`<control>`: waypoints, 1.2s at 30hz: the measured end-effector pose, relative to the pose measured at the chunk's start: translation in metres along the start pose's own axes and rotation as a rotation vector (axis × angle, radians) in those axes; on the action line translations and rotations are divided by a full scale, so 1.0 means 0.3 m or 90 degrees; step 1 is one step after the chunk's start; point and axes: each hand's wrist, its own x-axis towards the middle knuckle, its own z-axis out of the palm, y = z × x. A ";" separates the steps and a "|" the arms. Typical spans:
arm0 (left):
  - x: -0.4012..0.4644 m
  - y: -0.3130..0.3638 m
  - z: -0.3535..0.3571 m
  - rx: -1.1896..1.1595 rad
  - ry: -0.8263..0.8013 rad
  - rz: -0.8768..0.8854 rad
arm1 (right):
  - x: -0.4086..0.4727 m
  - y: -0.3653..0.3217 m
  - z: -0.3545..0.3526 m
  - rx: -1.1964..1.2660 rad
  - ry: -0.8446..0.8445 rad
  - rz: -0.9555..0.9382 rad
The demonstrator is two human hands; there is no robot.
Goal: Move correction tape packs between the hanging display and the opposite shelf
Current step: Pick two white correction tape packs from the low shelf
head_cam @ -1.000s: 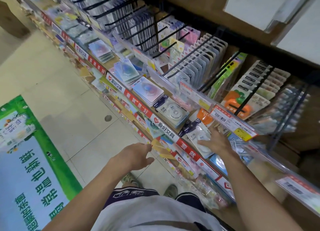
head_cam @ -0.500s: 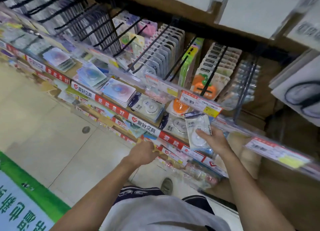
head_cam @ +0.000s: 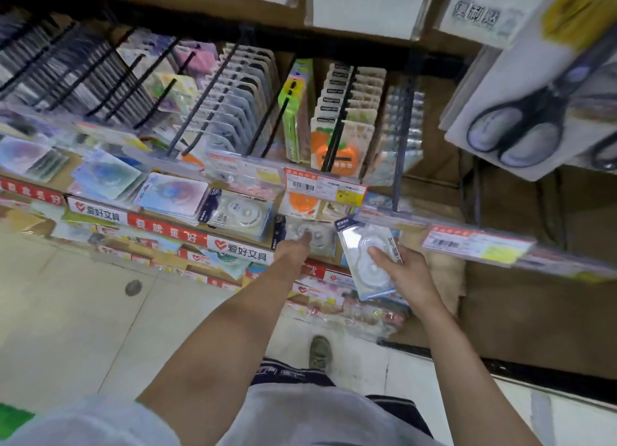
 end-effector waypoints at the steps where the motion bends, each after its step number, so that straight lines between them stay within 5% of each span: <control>1: 0.008 0.001 0.004 0.035 -0.004 0.009 | -0.011 0.002 0.000 0.006 0.008 -0.005; 26: 0.011 0.050 0.117 0.269 0.095 0.000 | -0.094 -0.008 -0.010 0.087 0.023 0.027; 36: -0.033 0.029 0.212 0.253 0.164 0.023 | -0.099 -0.017 -0.018 0.092 0.016 0.018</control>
